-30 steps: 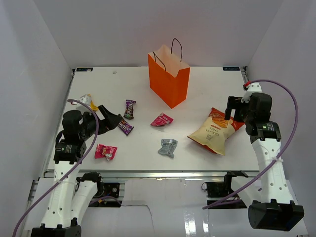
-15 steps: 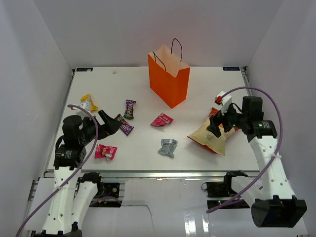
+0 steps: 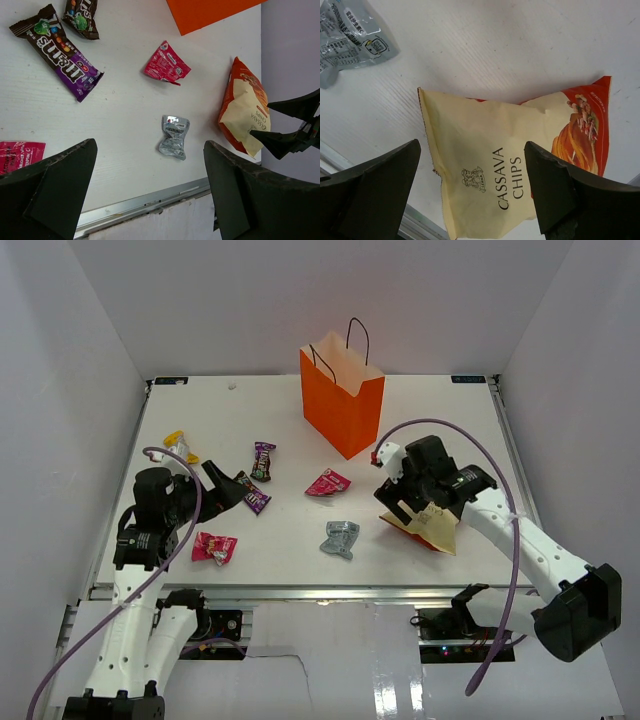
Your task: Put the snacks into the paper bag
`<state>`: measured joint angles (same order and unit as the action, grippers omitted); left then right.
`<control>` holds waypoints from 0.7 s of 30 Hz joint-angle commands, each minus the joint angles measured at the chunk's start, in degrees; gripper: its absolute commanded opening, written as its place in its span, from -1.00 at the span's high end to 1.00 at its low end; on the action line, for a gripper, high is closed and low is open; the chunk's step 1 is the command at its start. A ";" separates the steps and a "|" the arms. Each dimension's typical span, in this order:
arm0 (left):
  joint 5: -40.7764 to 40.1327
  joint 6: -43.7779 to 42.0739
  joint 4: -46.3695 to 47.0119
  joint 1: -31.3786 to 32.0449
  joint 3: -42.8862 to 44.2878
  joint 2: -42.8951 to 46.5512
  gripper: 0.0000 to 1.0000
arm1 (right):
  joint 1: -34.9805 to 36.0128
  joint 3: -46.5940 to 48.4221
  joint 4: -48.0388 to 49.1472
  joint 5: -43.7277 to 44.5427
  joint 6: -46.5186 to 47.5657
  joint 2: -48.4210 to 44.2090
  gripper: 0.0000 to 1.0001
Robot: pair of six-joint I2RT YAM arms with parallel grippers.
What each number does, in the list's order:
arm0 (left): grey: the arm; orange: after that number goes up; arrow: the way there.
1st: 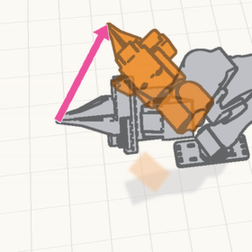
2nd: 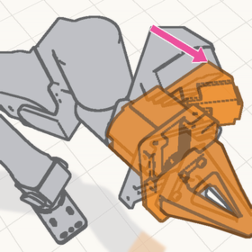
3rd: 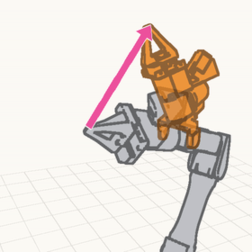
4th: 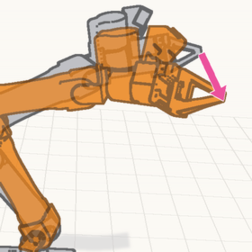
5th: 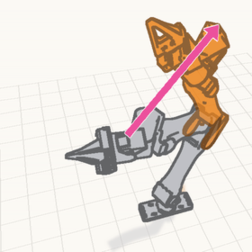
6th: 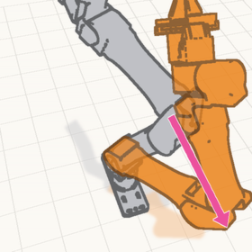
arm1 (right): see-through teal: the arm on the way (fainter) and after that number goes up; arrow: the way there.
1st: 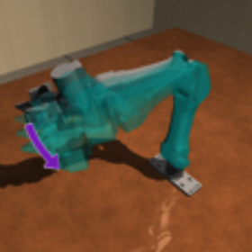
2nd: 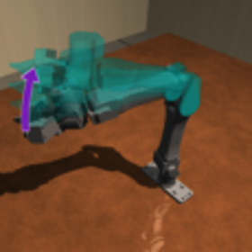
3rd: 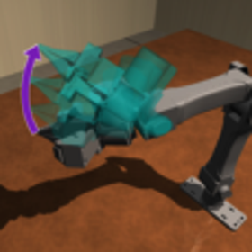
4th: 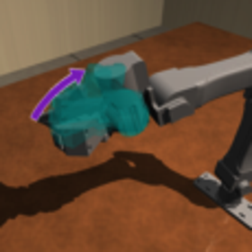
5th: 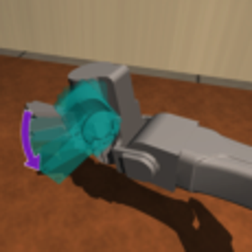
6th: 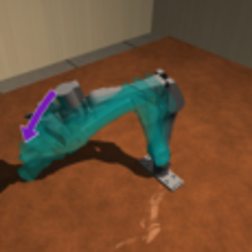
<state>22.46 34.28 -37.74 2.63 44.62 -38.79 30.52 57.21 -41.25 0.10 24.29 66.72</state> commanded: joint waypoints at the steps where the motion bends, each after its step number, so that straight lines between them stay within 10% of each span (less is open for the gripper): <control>1: 0.57 0.35 0.21 0.00 1.70 0.81 -0.96 | 4.97 -1.04 4.34 8.52 -2.77 -0.18 -0.80; 11: 1.09 1.75 0.73 0.09 0.29 -0.76 -0.96 | 16.30 -5.88 3.81 10.62 6.73 0.69 -0.80; 21: 1.45 1.84 0.38 0.09 0.56 -1.03 -0.96 | 25.37 -14.49 12.85 33.17 8.49 7.71 -0.80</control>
<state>23.14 35.88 -37.71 2.63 44.60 -40.88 54.19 45.50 -33.39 22.57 31.18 73.23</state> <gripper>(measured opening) 0.979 0.900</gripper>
